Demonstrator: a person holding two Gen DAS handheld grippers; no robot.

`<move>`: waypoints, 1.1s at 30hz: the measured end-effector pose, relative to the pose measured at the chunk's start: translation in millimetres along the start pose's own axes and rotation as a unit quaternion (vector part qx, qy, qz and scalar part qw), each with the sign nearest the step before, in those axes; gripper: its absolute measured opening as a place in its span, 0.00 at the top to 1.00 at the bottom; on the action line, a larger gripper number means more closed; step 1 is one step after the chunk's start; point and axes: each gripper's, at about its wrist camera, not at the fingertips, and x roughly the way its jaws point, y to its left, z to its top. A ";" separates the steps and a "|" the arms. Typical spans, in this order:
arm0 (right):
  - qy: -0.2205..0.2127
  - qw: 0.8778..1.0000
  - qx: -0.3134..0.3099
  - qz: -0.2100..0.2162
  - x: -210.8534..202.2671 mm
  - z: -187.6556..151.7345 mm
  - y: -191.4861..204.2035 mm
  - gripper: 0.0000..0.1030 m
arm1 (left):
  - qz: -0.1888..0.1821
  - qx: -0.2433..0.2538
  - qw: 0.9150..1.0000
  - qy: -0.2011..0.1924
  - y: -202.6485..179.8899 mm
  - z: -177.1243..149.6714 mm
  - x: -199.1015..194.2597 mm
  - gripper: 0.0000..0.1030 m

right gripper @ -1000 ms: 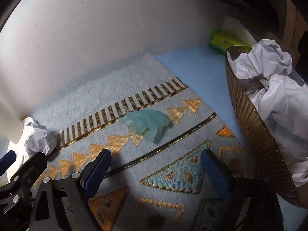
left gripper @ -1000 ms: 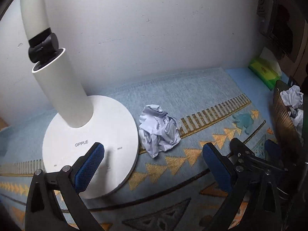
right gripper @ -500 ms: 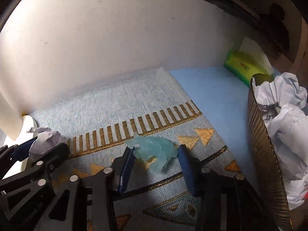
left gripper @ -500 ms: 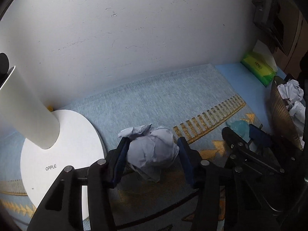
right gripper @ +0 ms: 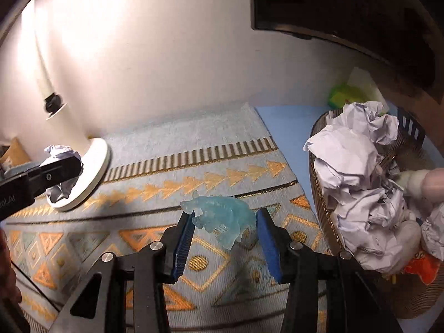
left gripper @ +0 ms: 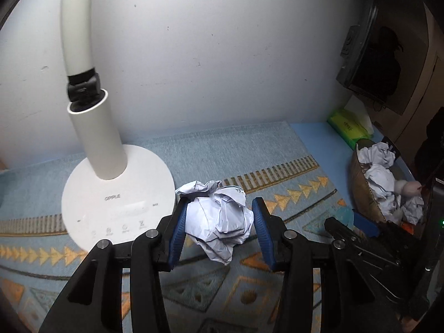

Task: Organize objects
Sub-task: 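Carry paper wad with left tool while right tool carries teal plush to the bowl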

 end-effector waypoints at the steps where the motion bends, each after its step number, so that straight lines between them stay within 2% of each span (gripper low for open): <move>1: -0.005 1.000 -0.016 0.011 -8.5 -4.3 3.8 0.56 | 0.001 -0.006 1.000 -0.005 0.1 -6.9 -14.9 0.59; 5: -0.019 0.995 -0.086 0.051 -42.1 -34.6 12.9 0.56 | 0.006 -0.047 0.999 -0.012 4.7 -44.1 -65.4 0.59; 8: 0.001 0.992 -0.102 0.077 -54.3 -62.8 13.5 0.56 | 0.011 -0.068 0.998 -0.004 6.5 -80.3 -91.2 0.59; 12: 0.050 0.990 -0.091 0.094 -39.2 -86.7 -2.3 0.56 | 0.016 -0.081 0.996 0.034 0.1 -127.3 -95.7 0.59; 15: 0.075 0.987 -0.095 0.102 -38.5 -100.0 -6.0 0.56 | -0.010 -0.110 0.991 0.070 -7.5 -157.4 -85.1 0.59; 17: 0.072 0.987 -0.105 0.096 -45.8 -104.6 -9.5 0.56 | -0.031 -0.131 0.987 0.083 -12.8 -172.5 -81.6 0.59; 20: 0.051 0.987 -0.124 0.083 -62.0 -107.1 -13.6 0.56 | -0.037 -0.122 0.987 0.095 -22.5 -170.9 -74.9 0.59; 26: 0.043 0.988 -0.131 0.072 -82.1 -115.3 -22.5 0.56 | -0.072 -0.094 0.985 0.126 -40.8 -139.8 -57.7 0.59; 30: 0.024 0.987 -0.145 0.067 -94.4 -114.4 -23.4 0.56 | -0.091 -0.055 0.981 0.160 -56.5 -131.9 -46.7 0.59; 33: 0.016 0.986 -0.152 0.065 -101.0 -115.7 -22.7 0.56 | -0.101 -0.026 0.980 0.171 -69.6 -129.6 -43.1 0.59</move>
